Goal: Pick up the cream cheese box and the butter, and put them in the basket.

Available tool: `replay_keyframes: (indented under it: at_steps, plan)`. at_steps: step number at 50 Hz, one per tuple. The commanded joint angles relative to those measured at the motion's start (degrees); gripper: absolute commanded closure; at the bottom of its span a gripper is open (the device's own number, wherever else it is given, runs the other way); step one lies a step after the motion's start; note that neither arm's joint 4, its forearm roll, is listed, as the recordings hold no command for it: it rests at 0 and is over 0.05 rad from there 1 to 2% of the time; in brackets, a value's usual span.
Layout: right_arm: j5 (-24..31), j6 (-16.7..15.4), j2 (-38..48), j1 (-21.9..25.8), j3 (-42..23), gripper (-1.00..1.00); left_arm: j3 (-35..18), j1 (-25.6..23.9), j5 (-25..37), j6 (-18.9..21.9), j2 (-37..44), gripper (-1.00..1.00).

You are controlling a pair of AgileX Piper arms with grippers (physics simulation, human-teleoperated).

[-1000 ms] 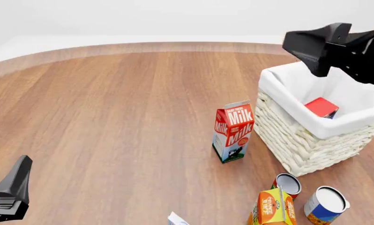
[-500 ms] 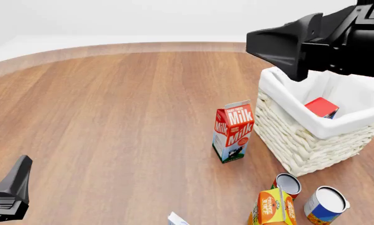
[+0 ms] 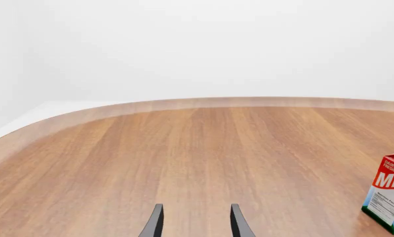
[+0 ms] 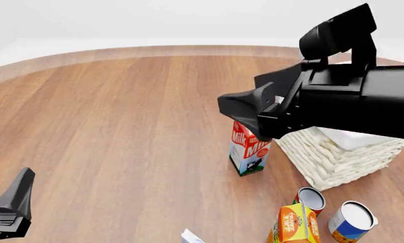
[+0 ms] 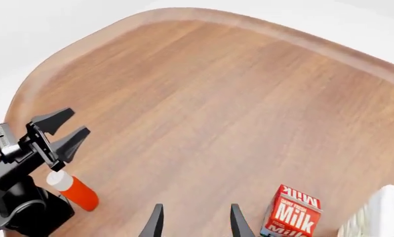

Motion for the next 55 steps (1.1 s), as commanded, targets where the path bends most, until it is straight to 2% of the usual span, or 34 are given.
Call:
replay_keyframes:
  at_steps: [1,9,19,55]
  plan:
    - [-1.18,-0.1,1.98,2.36,1.97,-1.0,0.0,0.0,0.0,0.0,0.0,-1.0]
    - [-1.67,-0.31,2.35,4.12,3.42,-1.0,0.0,0.0,0.0,0.0,0.0,-1.0]
    - [-3.57,-0.29,2.75,3.6,6.24,-1.0,0.0,0.0,0.0,0.0,0.0,-1.0]
    - [-13.42,4.49,10.69,6.92,14.44,-1.0,0.0,0.0,0.0,0.0,0.0,-1.0]
